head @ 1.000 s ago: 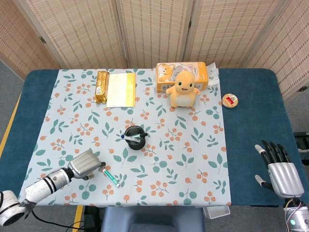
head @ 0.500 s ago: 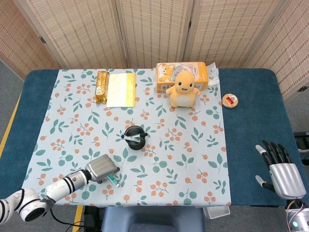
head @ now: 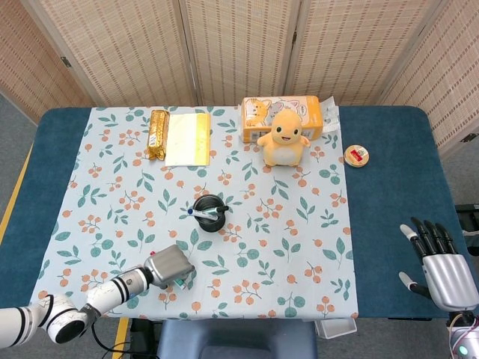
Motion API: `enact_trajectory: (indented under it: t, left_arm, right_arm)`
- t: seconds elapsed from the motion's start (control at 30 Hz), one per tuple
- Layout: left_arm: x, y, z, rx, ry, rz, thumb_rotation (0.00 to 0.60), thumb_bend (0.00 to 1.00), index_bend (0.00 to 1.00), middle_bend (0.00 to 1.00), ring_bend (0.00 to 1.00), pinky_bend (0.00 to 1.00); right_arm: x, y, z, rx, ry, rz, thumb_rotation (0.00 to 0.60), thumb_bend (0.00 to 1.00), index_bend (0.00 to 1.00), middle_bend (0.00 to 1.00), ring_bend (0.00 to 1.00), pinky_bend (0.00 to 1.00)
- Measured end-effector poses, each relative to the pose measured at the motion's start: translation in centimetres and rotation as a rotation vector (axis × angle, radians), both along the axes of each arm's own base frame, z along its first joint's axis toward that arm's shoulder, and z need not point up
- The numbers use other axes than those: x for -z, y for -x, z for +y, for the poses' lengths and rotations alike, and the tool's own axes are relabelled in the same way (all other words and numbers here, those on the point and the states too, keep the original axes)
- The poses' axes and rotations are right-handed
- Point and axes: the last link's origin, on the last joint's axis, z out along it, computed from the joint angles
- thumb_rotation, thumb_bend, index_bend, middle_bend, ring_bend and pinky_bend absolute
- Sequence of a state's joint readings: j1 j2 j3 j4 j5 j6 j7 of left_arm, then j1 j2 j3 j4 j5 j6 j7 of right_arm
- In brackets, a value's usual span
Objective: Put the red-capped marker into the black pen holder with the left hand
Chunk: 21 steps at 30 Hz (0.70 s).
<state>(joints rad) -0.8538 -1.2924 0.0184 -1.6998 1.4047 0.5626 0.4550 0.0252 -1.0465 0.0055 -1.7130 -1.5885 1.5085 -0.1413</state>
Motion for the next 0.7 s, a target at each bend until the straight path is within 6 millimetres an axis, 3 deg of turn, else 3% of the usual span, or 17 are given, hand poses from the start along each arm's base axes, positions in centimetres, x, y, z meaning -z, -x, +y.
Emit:
enact_trajectory:
  t: [0.27, 0.7]
  left_arm:
    - [1.0, -0.1, -0.1, 0.000, 0.010, 0.004, 0.600, 0.33, 0.54, 1.00, 0.97, 0.98]
    - [1.6, 0.1, -0.5, 0.005, 0.013, -0.035, 0.600, 0.34, 0.64, 1.00, 0.97, 0.98]
  right_arm:
    - [-0.2, 0.0, 0.0, -0.003, 0.004, -0.005, 0.600, 0.19, 0.10, 0.02, 0.00, 0.00]
    - [-0.6, 0.0, 0.3, -0.007, 0.022, -0.011, 0.600, 0.19, 0.10, 0.02, 0.00, 0.00]
